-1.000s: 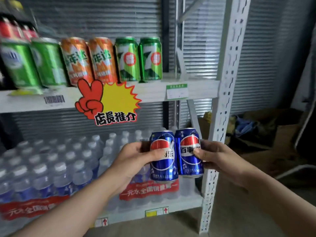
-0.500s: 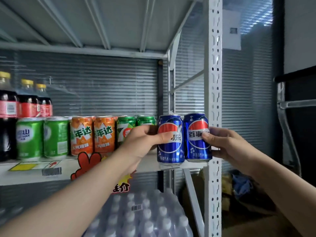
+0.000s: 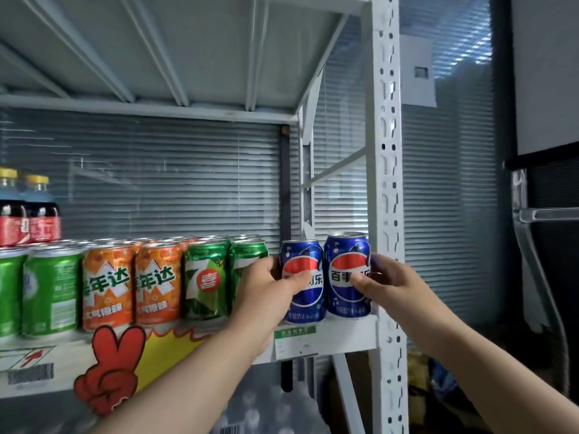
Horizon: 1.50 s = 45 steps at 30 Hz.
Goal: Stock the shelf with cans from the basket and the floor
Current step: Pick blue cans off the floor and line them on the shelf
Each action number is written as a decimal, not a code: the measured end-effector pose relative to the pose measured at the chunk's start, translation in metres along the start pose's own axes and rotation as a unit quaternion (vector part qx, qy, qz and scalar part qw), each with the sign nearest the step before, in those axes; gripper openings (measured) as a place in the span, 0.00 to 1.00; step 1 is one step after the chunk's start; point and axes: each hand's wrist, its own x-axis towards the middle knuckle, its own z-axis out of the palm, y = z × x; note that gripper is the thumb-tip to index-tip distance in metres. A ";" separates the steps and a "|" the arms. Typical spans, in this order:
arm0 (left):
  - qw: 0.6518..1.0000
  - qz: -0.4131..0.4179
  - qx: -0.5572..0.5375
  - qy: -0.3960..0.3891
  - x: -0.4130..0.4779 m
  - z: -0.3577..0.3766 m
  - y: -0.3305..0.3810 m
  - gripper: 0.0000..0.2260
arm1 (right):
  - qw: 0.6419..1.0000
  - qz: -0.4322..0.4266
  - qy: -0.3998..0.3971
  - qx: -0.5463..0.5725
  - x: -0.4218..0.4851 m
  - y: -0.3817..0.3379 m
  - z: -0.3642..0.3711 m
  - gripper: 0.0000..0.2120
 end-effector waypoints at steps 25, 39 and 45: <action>0.751 0.232 0.604 -0.136 0.056 -0.006 0.072 0.12 | 0.998 0.004 0.056 -0.018 0.023 0.017 0.031 0.07; 0.685 0.156 0.666 -0.251 0.124 0.006 0.083 0.13 | 0.995 0.023 0.066 -0.074 0.068 0.031 0.047 0.07; 0.661 0.234 0.680 -0.214 0.120 -0.002 0.075 0.13 | 0.992 0.010 0.069 -0.101 0.078 0.042 0.042 0.06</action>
